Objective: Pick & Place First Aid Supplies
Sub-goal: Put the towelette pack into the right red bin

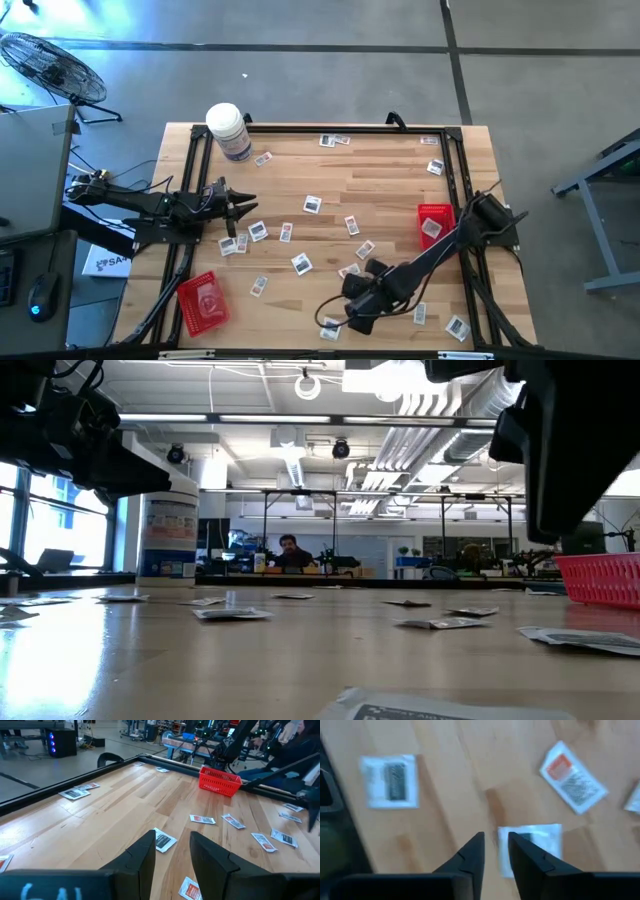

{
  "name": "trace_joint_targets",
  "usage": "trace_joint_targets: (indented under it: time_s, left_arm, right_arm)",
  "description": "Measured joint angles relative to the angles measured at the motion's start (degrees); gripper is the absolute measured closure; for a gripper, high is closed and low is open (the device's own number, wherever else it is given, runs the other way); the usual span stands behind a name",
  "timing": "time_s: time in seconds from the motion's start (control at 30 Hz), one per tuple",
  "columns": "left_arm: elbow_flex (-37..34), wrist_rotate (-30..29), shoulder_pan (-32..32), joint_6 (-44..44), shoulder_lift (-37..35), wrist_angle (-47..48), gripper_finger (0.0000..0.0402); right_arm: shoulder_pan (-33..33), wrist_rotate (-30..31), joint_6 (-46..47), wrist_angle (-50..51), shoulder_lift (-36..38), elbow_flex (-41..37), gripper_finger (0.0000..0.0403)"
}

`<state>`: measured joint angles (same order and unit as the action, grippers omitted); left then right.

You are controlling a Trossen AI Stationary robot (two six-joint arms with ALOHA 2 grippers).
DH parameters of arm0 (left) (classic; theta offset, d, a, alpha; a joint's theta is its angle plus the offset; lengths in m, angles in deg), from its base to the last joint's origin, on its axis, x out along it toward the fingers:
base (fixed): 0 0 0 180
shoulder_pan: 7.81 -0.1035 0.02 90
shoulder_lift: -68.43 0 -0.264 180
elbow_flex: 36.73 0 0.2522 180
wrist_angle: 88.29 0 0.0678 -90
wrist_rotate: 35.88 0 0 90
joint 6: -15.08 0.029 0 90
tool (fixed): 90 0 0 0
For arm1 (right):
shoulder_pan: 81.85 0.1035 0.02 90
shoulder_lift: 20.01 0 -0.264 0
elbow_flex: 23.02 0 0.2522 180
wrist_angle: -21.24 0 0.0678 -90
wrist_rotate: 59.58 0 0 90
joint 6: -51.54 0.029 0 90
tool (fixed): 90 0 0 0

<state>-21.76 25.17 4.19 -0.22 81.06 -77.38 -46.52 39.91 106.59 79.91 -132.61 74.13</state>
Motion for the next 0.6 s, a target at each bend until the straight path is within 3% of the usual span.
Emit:
trace_joint_targets:
  time_s: [0.2, 0.6]
  left_arm:
    - [0.00, 0.00, 0.00, 0.01, 0.01, 0.00, 0.0283]
    - [-0.01, 0.00, -0.01, 0.00, 0.00, -0.01, 0.0283]
  right_arm:
    - [1.26, 6.26, -6.45, 0.17, 0.00, 0.02, 0.0300]
    - [2.38, 6.45, -8.13, -10.54, 0.00, -9.24, 0.0300]
